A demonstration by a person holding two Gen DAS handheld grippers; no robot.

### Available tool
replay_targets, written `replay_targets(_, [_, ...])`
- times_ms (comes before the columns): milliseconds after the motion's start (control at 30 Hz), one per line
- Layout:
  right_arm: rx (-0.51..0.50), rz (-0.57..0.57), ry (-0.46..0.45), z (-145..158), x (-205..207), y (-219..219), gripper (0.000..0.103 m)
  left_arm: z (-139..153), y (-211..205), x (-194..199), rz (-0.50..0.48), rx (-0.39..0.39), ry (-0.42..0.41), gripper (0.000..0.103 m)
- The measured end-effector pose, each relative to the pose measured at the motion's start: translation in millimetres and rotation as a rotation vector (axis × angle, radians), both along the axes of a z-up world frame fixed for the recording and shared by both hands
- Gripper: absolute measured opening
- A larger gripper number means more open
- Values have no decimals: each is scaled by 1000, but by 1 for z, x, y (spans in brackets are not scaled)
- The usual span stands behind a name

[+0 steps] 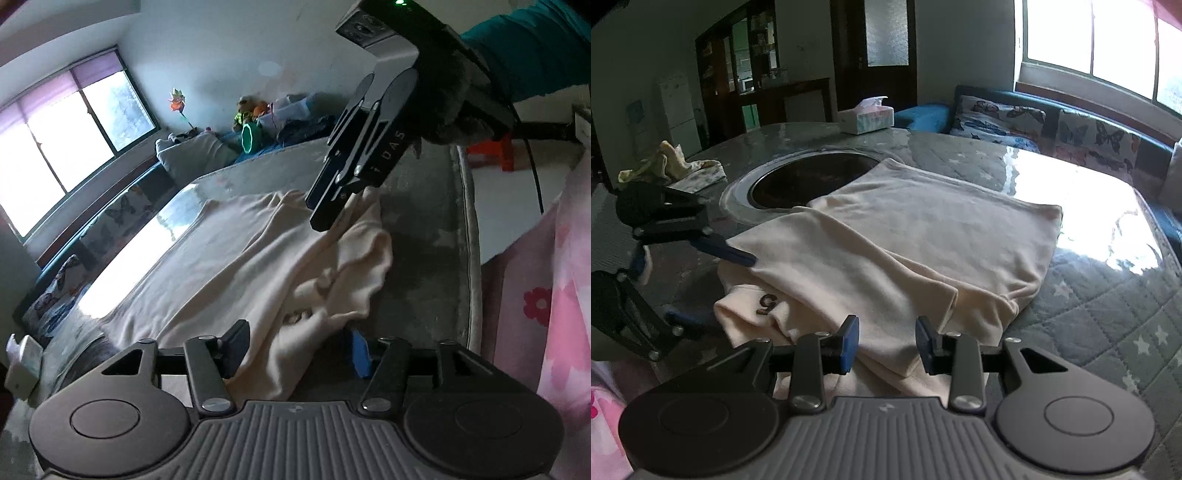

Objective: Fold clothes
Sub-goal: 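Grasp the shirt end with the right tool and lift it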

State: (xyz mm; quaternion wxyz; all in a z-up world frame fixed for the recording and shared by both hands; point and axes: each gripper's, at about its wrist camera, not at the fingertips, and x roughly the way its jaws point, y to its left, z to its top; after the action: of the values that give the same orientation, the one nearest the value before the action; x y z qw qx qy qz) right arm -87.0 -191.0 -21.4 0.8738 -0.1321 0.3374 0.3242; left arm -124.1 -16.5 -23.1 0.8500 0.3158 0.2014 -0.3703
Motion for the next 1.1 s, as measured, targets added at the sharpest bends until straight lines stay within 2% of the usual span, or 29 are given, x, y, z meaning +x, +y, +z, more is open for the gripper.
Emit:
replay_targets(67, [-26,27,-15,3,-6,0,35,0,-1,3,1,-13,10,28])
replay_targets(167, [-64,66,-37,8,-15,0,43,2,-2,9,7,-42,23,14])
replay_targets(233, [-90,93,-52,11,-20,0,45,9,0,15,23,-81,28,12])
replay_targets(267, [-115,120,-67,12,-26,0,51,13,1,19,32,-99,35,11])
replay_targets(333, [-164,176,-110,10,-38,4,57,20,4,27,50,-131,55,10])
replay_targets(433, [-213,239,-183,3,-48,11,58,31,7,41,78,-179,85,10])
replay_targets(500, [-205,240,-209,-5,-44,16,58,38,8,49,94,-206,106,10])
replay_targets(600, [-185,228,-225,-15,-36,24,54,39,10,56,110,-219,128,10])
replay_targets(633, [-176,218,-218,-16,-31,26,48,39,10,58,114,-220,135,10])
replay_targets(667, [-167,208,-210,-17,-26,27,37,39,10,58,120,-221,142,10])
replay_targets(733, [-148,188,-194,-20,-17,30,22,37,11,56,123,-223,147,11])
replay_targets(800, [-102,178,-134,-15,-6,27,14,34,12,51,130,-215,136,14])
replay_targets(833, [-79,169,-104,-11,-1,25,14,32,12,48,134,-214,131,15])
replay_targets(933, [-24,134,-21,-2,13,20,12,26,13,38,153,-204,114,29])
replay_targets(1000, [2,120,19,2,20,18,12,22,12,31,172,-180,83,48])
replay_targets(1100, [25,106,56,7,28,15,12,14,10,22,174,-146,53,50])
